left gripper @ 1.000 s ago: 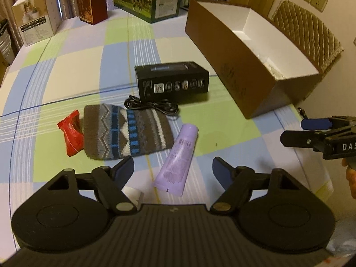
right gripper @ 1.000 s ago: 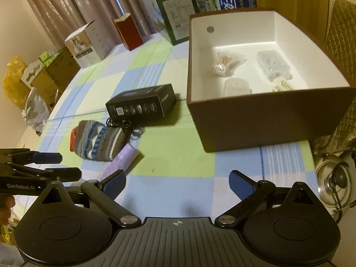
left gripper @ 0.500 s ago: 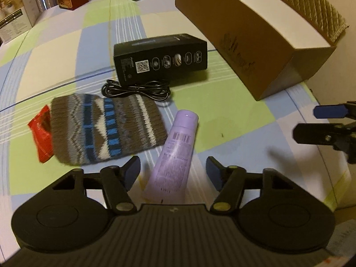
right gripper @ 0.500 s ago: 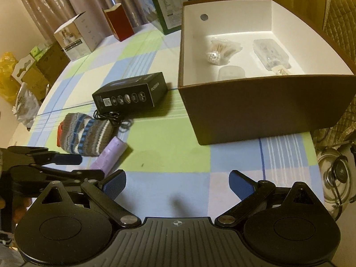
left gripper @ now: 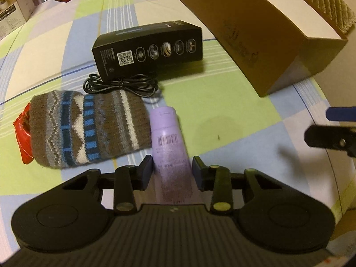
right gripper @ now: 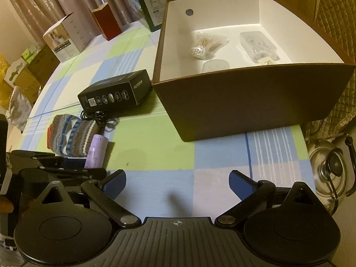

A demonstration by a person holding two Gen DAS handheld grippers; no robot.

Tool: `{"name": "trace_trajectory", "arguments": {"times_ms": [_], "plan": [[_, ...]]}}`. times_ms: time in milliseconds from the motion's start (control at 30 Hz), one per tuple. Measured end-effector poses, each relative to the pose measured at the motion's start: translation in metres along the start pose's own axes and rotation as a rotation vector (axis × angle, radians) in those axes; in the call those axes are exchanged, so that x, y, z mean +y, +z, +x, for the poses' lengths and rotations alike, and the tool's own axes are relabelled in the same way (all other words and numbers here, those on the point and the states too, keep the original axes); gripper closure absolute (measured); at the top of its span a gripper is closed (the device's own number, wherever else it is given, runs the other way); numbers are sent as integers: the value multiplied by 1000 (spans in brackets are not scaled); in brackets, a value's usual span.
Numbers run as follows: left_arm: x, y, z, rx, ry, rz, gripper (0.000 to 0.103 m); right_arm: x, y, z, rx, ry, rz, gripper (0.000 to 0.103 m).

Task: Organize objects
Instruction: 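Close left tool on lavender tube while right tool moves toward black shaver box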

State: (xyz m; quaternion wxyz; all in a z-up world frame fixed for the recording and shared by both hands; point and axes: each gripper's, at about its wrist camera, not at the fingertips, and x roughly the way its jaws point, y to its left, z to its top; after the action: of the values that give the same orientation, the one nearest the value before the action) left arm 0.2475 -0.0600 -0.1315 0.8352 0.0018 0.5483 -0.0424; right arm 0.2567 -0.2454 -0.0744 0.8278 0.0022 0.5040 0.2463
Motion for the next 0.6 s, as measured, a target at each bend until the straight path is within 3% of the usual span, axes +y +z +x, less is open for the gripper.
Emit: {"name": "trace_trajectory", "arguments": {"times_ms": [333,600], "plan": [[-2,7,3,-15,10,6,74,7,-4,2,10,15,-33,7],[24,-8,-38,-92,10,-45,75,55,1,0,-35,95,-230,7]]}}
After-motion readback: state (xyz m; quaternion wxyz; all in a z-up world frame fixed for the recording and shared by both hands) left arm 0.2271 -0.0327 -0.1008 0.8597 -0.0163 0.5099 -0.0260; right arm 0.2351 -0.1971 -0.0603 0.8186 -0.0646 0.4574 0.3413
